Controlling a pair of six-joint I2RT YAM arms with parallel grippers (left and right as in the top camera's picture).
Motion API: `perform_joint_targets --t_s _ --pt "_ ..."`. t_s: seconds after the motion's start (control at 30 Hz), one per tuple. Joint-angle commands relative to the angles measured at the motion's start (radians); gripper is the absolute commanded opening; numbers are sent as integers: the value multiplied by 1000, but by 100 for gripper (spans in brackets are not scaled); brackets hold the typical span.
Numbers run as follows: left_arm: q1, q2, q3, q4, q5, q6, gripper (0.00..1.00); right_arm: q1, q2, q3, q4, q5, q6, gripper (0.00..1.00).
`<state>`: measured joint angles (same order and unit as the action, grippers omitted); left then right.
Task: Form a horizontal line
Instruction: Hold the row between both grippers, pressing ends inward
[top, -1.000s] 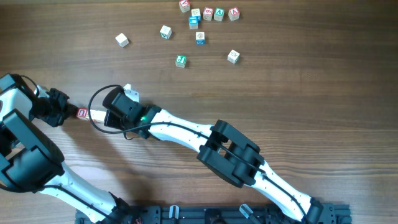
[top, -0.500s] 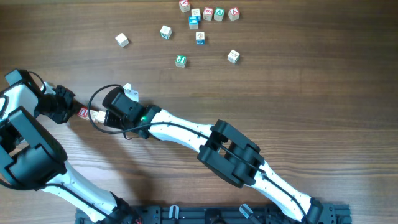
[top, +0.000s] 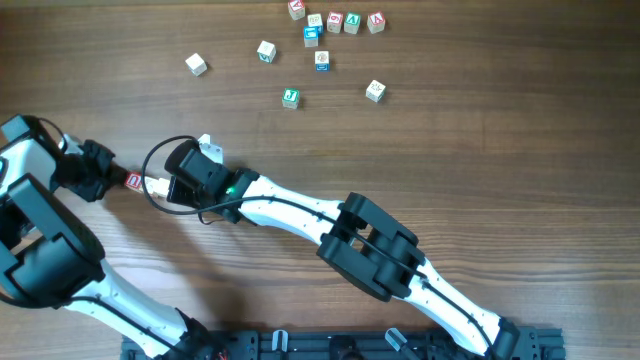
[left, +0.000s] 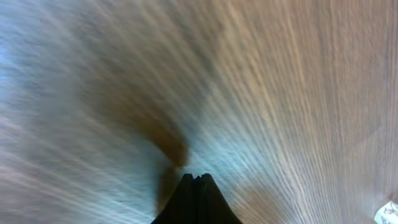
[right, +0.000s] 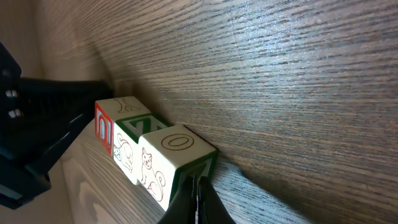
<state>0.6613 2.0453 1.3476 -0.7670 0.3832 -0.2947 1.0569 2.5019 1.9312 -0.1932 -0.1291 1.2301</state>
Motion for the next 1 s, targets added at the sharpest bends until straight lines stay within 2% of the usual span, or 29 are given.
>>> perform_joint_targets --t_s 0.0,0.97 --pt "33 10 -6 -17 -13 -6 4 -3 29 -10 5 17 0 5" --pt "-21 10 -6 -39 35 3 4 -3 29 -10 21 -2 -30 5"
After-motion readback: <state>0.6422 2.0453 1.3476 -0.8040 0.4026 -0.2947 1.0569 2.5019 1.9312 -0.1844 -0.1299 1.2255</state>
